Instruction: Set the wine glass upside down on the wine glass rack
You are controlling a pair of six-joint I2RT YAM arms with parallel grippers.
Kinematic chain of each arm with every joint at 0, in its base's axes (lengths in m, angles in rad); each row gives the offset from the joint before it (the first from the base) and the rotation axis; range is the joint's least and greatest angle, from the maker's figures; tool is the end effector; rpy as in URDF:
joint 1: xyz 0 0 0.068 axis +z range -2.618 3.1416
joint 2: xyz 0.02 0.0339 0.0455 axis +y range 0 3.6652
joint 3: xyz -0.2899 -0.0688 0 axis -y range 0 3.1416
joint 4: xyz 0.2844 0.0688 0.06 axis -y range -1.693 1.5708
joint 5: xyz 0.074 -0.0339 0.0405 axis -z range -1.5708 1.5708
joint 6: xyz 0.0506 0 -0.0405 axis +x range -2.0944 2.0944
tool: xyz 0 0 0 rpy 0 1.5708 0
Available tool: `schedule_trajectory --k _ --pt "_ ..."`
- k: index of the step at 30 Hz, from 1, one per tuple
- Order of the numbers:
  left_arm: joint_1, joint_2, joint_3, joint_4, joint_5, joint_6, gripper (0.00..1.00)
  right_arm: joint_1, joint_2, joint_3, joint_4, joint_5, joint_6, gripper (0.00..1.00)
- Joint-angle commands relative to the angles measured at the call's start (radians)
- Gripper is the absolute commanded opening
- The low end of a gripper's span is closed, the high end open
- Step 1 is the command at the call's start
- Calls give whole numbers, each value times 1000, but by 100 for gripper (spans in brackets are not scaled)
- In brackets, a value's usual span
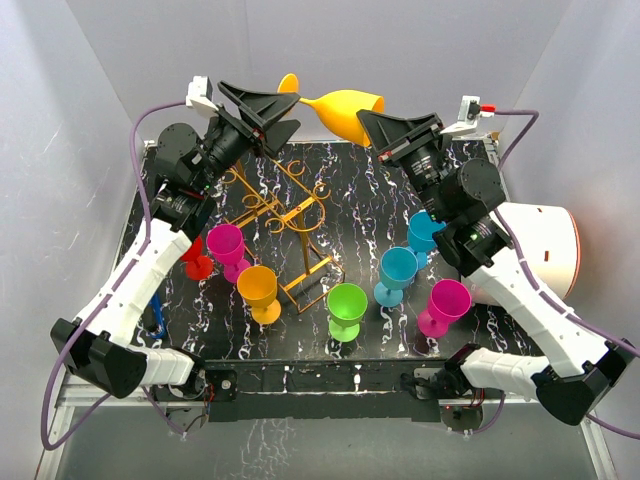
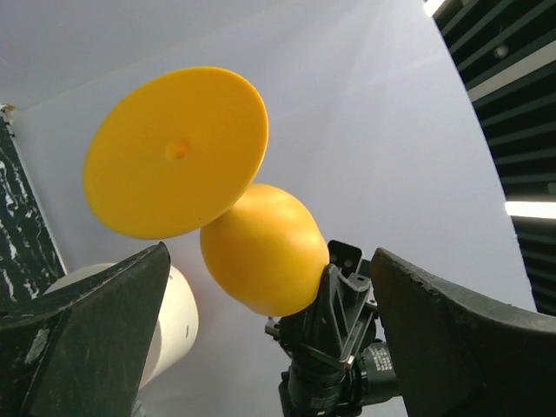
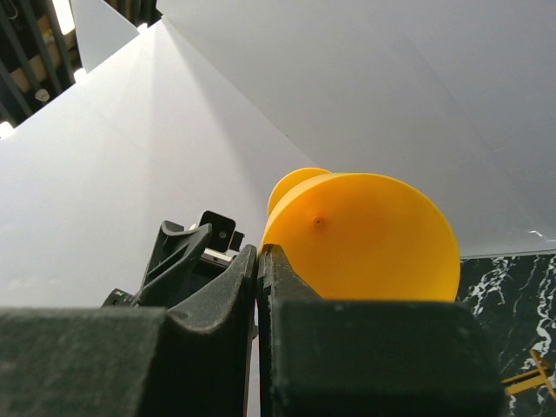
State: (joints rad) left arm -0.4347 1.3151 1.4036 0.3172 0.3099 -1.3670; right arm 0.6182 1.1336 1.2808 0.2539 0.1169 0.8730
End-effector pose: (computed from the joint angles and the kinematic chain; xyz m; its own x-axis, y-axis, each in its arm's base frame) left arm 0.2991 -0.1559 0.5271 -0.5692 -0.7640 -0.3038 0.4832 -0.0118 -0.8755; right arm 0.2350 0.1599 0.5257 -0.1696 0.8133 -0.5566 -0.5574 0.3866 0.7347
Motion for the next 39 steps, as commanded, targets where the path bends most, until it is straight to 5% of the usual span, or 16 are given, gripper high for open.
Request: schedule_trajectory --k 1,7,12,35,39 --pt "-19 -16 18 85 -101 -46 95 3 17 55 113 -39 56 0" --pt "-52 14 38 71 -198 -62 80 3 34 59 139 -63 83 0" --pt "-69 35 64 77 -253 -57 57 3 27 41 142 -77 96 0" --pt "-88 84 129 175 -329 -10 26 2 -3 -25 189 -289 124 0" --pt "-88 81 134 180 -336 3 13 3 0 -31 202 -309 132 0"
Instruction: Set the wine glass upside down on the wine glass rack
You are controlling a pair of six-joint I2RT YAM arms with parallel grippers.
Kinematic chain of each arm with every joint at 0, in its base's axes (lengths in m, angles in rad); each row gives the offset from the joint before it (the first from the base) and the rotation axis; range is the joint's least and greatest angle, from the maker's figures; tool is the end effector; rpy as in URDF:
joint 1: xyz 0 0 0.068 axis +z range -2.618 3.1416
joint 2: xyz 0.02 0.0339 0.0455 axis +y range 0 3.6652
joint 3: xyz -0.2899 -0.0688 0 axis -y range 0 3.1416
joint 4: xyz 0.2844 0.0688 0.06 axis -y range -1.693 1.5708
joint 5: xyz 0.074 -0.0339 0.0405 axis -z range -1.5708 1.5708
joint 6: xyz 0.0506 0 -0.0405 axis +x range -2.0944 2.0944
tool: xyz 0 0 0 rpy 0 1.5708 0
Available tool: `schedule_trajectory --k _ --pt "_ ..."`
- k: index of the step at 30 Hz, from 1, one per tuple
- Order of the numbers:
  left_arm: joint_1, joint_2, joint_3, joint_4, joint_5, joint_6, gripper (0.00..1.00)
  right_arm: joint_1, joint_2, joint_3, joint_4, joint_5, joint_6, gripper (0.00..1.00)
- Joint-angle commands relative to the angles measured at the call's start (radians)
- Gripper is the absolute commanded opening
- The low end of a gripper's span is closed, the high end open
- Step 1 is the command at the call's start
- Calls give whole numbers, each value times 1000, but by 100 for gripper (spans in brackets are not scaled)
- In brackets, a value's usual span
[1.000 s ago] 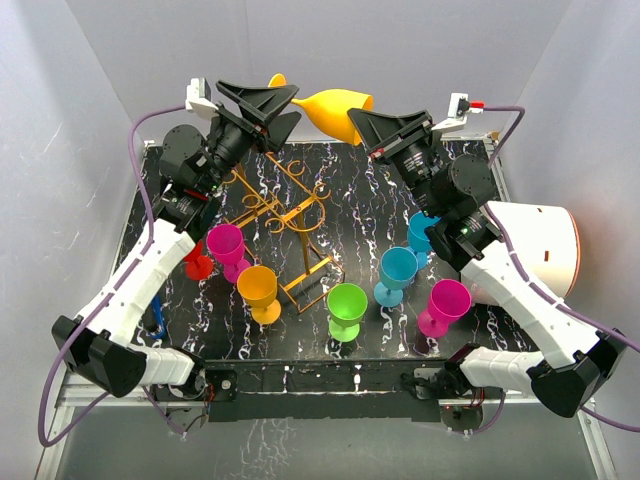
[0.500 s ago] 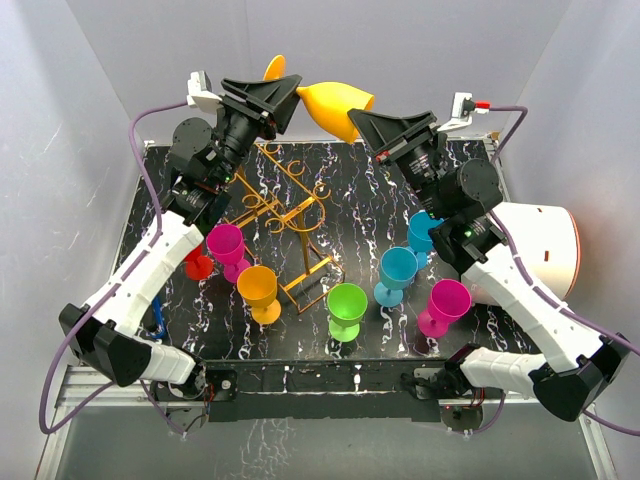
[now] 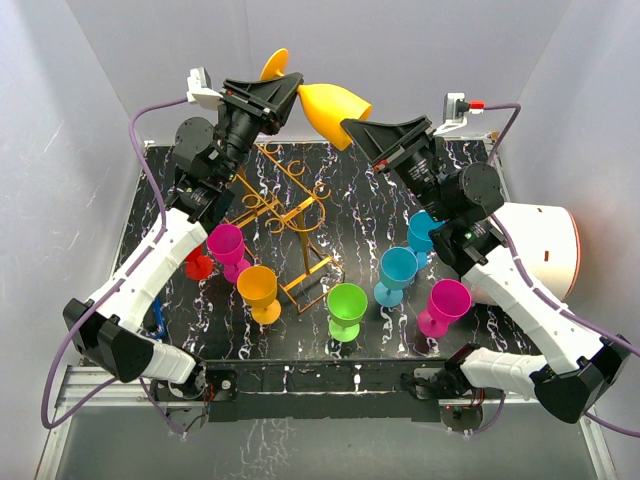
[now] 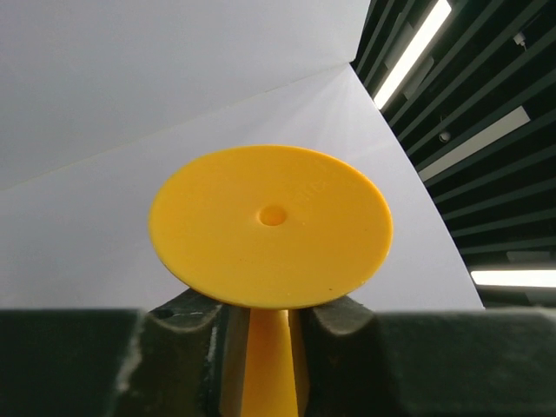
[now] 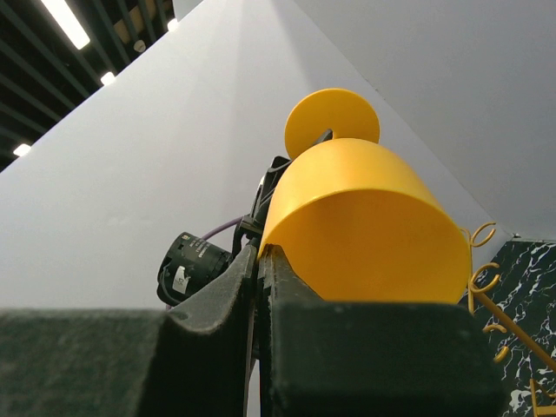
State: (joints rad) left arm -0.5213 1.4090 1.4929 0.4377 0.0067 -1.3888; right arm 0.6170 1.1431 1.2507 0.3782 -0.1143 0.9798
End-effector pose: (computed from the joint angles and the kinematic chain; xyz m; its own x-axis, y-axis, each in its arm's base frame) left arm 0.3118 -0.1794 0.5453 -0.4165 -0.8949 -0.1602 0.5160 -0.0876 -0.8521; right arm 0.2299 0.1702 0.5255 -0.3334 0.7749 -0.5369 -0.6823 0.1946 0.7046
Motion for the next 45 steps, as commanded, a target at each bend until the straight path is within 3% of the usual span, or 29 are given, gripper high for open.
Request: schedule_trajectory --k 1,3,9,12,14,19,27,29,41,45 --pt "-1 -13 46 58 -33 26 9 4 -9 -2 75 -78 28 0" --pt "-1 -14 51 57 -34 35 0 4 -12 -5 73 -73 28 0" --pt "-2 -23 52 73 -34 68 0 4 -20 -1 35 -34 20 1" --pt "-1 -34 53 76 -37 99 0 4 -22 14 -15 -1 8 22" --pt "-2 -36 66 51 -52 153 0 4 -29 20 -48 29 -2 42" --pt "-2 -90 138 -130 -114 374 0 4 -65 17 -143 131 -51 66" --pt "-1 -175 274 -572 -394 827 0 4 -159 -33 -206 271 -178 70" --pt "-1 -201 277 -622 -469 948 0 4 -169 -33 -216 285 -216 70" --pt "-1 -269 198 -597 -794 1449 0 4 -171 -38 -235 300 -271 69" --pt "1 -242 179 -598 -1012 1551 0 4 -169 -53 -239 301 -272 68"
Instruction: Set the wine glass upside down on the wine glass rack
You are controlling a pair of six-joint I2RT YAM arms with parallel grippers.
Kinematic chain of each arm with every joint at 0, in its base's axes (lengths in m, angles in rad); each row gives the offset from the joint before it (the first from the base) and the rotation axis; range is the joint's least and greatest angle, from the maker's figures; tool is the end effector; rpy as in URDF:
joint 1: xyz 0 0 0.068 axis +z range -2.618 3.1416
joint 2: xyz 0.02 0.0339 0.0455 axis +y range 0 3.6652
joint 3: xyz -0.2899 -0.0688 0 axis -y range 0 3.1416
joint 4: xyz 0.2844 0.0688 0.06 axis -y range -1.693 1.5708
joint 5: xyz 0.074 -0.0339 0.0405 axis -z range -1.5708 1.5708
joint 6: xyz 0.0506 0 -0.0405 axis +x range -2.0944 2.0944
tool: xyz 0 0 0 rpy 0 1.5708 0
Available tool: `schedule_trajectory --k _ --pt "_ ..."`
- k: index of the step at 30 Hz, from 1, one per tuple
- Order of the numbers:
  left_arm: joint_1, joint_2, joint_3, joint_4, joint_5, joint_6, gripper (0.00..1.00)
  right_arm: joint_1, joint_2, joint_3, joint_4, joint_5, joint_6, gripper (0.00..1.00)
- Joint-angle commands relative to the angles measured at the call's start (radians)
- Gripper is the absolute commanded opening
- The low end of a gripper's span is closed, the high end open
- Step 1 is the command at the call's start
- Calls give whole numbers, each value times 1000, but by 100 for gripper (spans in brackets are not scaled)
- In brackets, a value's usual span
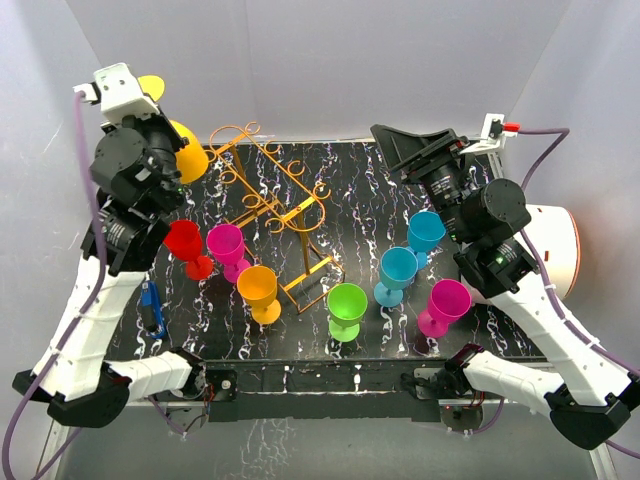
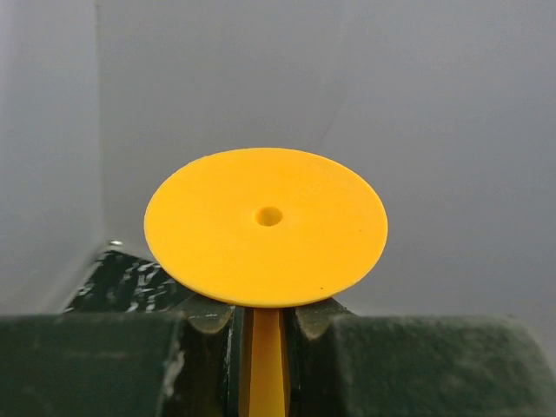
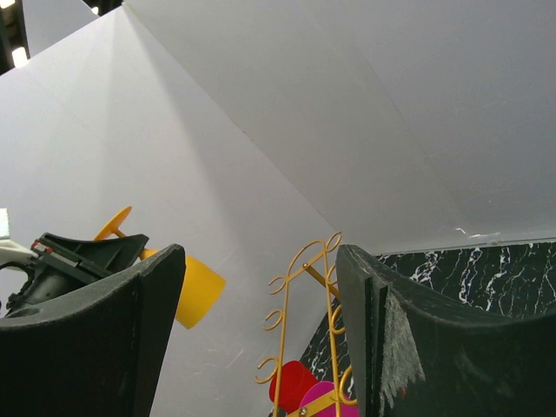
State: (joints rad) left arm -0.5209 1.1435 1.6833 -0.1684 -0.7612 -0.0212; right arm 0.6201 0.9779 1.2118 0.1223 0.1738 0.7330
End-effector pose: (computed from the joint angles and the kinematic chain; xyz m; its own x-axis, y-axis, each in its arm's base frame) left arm 0.2048 -0.0773 0.6151 0.3189 -0.2007 -0.9263 -0.1905 0.9438 -0.2700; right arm 0.1978 0.1305 0.5214 -0.0838 0.7499 -0.6562 -0.5172 0.5301 0.6719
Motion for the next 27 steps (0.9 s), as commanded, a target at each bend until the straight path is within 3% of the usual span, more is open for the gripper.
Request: schedule_trajectory --k 1,3,5,7,9,16,27 --pt "7 40 -4 -16 -279 183 0 1 -3 -18 16 14 -24 68" --pt "45 55 -25 -29 -286 161 0 0 -2 -27 16 14 -24 68" --pt "125 85 -2 -140 -235 73 0 0 -1 -31 15 9 -22 68" --pt "261 119 31 -286 -95 -82 0 1 -2 -32 9 5 -22 68" --pt "355 133 20 -340 40 -142 0 1 -6 -33 0 8 -22 68" --pt "454 76 -202 -198 407 -104 0 1 -28 -56 -10 21 -24 67" --pt "568 -12 -368 -56 689 -81 0 1 -26 -64 -1 -14 -5 67"
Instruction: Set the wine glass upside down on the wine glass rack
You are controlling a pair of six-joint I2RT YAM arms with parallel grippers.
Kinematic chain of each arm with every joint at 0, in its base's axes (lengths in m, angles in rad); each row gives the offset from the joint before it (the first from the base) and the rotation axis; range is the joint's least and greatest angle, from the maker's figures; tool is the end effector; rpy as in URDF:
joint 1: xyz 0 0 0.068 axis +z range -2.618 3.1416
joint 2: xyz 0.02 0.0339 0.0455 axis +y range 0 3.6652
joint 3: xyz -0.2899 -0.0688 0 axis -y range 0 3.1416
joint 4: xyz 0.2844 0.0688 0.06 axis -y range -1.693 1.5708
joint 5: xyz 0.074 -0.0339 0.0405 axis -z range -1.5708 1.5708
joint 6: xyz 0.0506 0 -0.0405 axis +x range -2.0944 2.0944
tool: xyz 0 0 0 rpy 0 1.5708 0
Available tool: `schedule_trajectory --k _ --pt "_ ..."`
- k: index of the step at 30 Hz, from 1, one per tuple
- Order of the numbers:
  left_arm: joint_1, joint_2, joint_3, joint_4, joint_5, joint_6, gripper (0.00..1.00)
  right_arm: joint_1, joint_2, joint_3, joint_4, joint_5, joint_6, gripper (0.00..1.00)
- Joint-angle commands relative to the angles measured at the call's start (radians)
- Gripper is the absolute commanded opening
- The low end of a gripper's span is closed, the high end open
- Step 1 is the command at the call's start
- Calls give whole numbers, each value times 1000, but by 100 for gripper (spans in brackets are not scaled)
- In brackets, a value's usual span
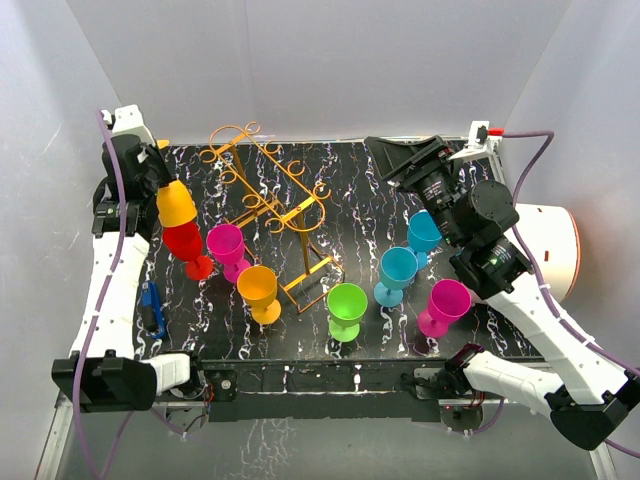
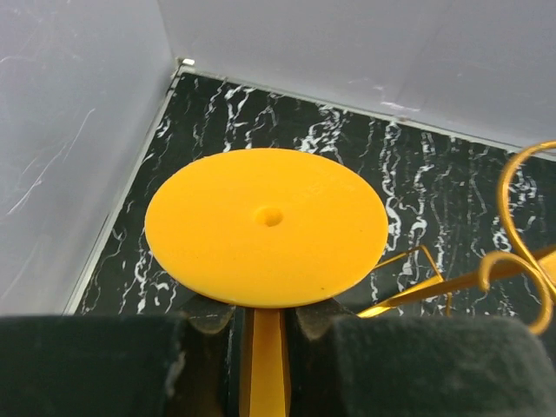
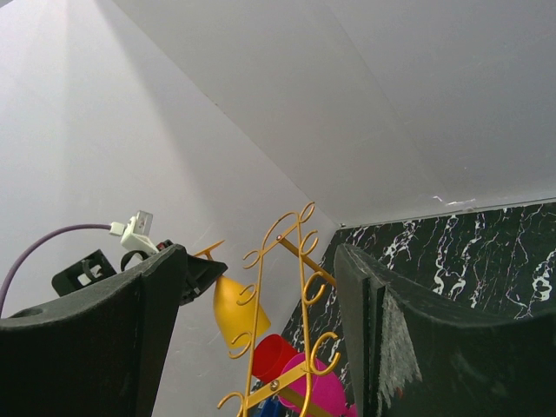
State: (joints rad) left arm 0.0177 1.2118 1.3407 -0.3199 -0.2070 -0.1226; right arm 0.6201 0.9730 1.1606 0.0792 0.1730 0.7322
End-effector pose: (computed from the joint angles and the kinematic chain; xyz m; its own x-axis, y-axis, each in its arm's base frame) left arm 0.3135 0.0160 0.4575 -0.1616 -0.1226 -0.9792 -0.2406 0.9672 -0.0813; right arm 0.2041 0.1350 0.4978 -0.1328 0.7144 -0.6871 -0.4687 0.5655 0.6786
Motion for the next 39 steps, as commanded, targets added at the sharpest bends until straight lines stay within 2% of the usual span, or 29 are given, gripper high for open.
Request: schedule_trajectory --k 1,8,11,15,23,34,39 --pt "39 -89 -39 104 163 24 0 1 -25 -15 43 -13 -4 67" --pt "49 -162 -178 243 365 102 0 1 -31 -19 43 -16 1 67" --pt "49 -194 -238 326 367 88 0 1 -34 -22 44 -18 4 65" --pt "49 -195 -283 418 461 91 0 0 -37 -24 46 -21 8 65" --pt "50 -226 -371 505 575 149 0 1 -43 -24 45 -15 8 65" --pt "50 -224 -427 545 640 218 0 1 -28 -15 46 -24 9 65" --pt "48 -221 -470 639 679 231 0 1 -27 -18 47 -24 9 65"
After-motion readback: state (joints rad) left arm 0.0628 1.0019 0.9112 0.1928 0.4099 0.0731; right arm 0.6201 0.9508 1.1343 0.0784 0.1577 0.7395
